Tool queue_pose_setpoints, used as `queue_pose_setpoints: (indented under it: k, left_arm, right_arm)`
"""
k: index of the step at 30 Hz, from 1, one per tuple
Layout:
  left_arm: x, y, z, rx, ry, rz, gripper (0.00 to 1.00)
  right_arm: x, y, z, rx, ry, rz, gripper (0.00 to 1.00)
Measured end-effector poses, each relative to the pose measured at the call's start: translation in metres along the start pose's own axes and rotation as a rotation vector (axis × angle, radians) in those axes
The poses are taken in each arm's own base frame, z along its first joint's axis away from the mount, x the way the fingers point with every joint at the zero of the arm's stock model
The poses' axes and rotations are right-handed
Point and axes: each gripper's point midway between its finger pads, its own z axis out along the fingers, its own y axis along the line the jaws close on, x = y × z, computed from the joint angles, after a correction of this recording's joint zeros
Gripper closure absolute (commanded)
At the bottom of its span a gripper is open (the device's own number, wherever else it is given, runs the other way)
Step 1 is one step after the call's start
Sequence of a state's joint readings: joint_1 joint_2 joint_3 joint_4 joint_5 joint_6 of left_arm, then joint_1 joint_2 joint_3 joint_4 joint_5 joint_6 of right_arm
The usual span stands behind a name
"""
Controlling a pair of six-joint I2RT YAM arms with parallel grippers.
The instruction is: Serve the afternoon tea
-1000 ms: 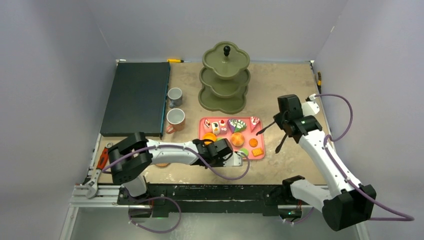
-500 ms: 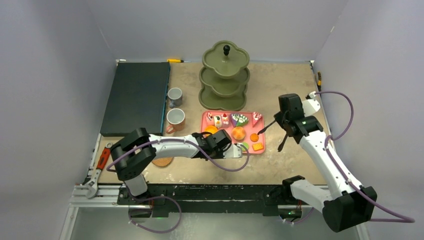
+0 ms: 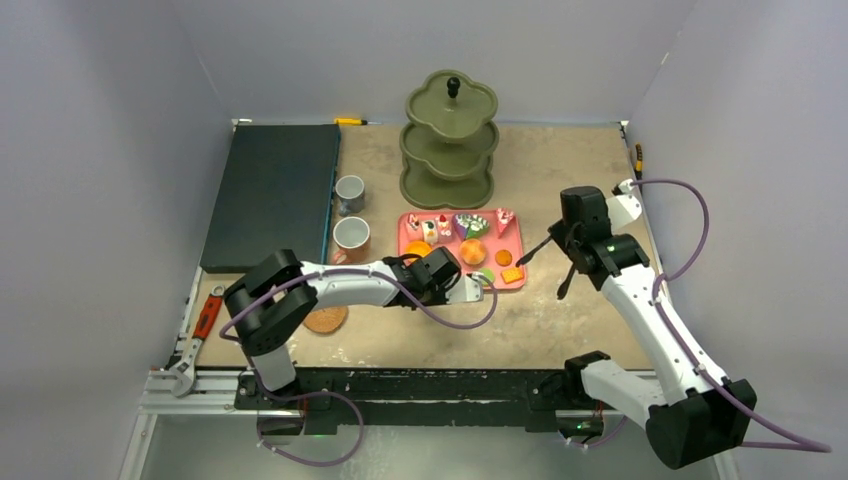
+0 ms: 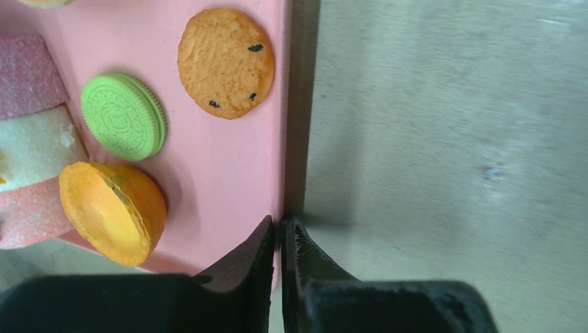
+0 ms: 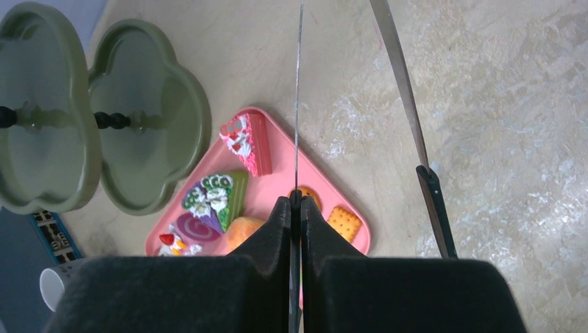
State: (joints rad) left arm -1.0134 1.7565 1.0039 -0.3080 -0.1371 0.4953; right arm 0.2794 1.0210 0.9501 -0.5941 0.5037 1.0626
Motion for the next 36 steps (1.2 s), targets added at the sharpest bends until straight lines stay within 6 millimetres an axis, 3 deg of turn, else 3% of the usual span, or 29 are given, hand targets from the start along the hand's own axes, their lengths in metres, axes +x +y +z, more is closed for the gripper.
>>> queue_pose_setpoints:
  k: [5, 8, 9, 13, 18, 23, 26, 28, 32, 36]
  left_arm:
    - [0.0, -0.027, -0.019, 0.066, 0.008, -0.017, 0.33]
    - [-0.002, -0.035, -0.04, 0.11, 0.009, -0.06, 0.12]
    - [-0.006, -0.035, -0.05, 0.121, -0.001, -0.079, 0.1]
    - [-0.046, -0.021, -0.1, 0.145, -0.12, -0.152, 0.05]
    - [-0.108, 0.016, -0.194, 0.16, -0.428, -0.279, 0.04]
    - [-0.121, 0.069, -0.286, 0.112, -0.724, -0.442, 0.05]
    - [-0.135, 0.076, -0.328, 0.151, -0.851, -0.479, 0.05]
    - [-0.141, 0.072, -0.343, 0.195, -0.9, -0.495, 0.05]
    - [-0.145, 0.063, -0.354, 0.271, -0.931, -0.521, 0.07]
    - [-0.144, 0.065, -0.354, 0.282, -0.932, -0.54, 0.08]
  right_arm:
    - [-0.001, 0.015, -0.001, -0.07, 0.005, -0.028, 1.0]
    - [-0.001, 0.031, -0.003, -0.154, 0.011, -0.051, 1.0]
    - [-0.001, 0.037, -0.005, -0.189, 0.013, -0.059, 1.0]
    - [-0.005, 0.063, -0.024, -0.356, 0.002, -0.083, 1.0]
    - [-0.009, 0.119, -0.083, -0.737, -0.023, -0.135, 1.0]
    - [0.002, 0.176, -0.139, -1.114, -0.009, -0.228, 1.0]
    - [0.012, 0.205, -0.166, -1.312, 0.013, -0.281, 1.0]
    - [0.017, 0.22, -0.185, -1.422, 0.026, -0.307, 1.0]
    - [0.024, 0.243, -0.226, -1.609, 0.026, -0.326, 1.0]
    - [0.024, 0.247, -0.264, -1.76, 0.007, -0.306, 1.0]
